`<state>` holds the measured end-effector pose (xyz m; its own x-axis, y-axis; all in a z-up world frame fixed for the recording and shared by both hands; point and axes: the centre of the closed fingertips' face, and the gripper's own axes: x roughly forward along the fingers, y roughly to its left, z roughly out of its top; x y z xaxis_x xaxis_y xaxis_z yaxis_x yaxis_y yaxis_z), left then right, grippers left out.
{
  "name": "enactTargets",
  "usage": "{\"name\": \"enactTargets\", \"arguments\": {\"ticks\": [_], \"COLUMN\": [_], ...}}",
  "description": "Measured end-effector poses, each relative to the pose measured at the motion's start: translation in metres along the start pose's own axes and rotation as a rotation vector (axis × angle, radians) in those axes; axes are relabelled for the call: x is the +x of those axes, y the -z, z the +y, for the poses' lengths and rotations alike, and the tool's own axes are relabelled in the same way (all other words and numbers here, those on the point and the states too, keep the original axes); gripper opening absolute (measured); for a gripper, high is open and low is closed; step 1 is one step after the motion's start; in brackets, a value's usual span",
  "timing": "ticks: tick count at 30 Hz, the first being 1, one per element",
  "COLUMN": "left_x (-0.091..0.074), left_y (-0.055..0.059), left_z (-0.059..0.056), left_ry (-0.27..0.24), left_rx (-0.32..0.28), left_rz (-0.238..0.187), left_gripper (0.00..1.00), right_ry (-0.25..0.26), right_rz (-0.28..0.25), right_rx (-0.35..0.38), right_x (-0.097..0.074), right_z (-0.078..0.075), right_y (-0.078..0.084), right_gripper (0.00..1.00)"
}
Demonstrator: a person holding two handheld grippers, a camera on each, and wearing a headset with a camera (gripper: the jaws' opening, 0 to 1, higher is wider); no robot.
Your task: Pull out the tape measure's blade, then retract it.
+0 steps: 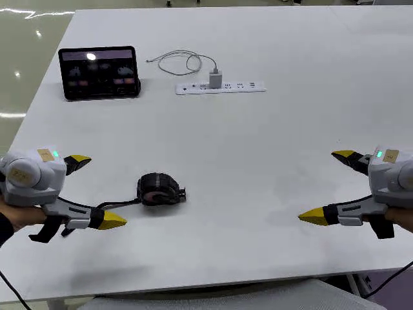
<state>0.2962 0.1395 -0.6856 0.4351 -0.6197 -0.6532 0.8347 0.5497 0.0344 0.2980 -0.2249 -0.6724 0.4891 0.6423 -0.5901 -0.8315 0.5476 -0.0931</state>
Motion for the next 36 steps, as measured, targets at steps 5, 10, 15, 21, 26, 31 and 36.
{"name": "enactTargets", "arguments": {"ticks": [5, 10, 15, 21, 26, 31, 36], "left_x": [0.003, 0.014, 0.032, 0.051, 0.070, 0.083, 0.092], "left_y": [-0.001, 0.013, 0.008, 0.000, -0.001, 0.000, 0.001], "left_z": [0.003, 0.001, 0.000, -0.003, 0.001, -0.006, -0.011], "left_ry": [0.020, 0.078, 0.099, 0.139, 0.131, 0.180, 0.209], "left_rx": [0.035, 0.092, 0.175, 0.206, 0.266, 0.283, 0.309], "left_rz": [0.021, 0.149, 0.182, 0.200, 0.232, 0.265, 0.297], "left_gripper": [1.00, 0.98, 0.95, 0.93, 0.93, 0.85, 0.75], "right_ry": [-0.060, -0.096, -0.144, -0.173, -0.207, -0.240, -0.285], "right_rz": [-0.006, -0.019, -0.004, 0.002, 0.005, 0.014, 0.029], "right_rx": [-0.014, -0.041, -0.059, -0.072, -0.082, -0.095, -0.055], "right_x": [0.013, 0.025, 0.040, 0.056, 0.071, 0.083, 0.099], "right_z": [0.006, 0.009, 0.016, 0.016, 0.023, 0.032, 0.043], "right_y": [-0.002, -0.008, -0.009, -0.013, -0.018, -0.017, -0.013], "right_gripper": [1.00, 1.00, 1.00, 1.00, 1.00, 1.00, 0.99]}}
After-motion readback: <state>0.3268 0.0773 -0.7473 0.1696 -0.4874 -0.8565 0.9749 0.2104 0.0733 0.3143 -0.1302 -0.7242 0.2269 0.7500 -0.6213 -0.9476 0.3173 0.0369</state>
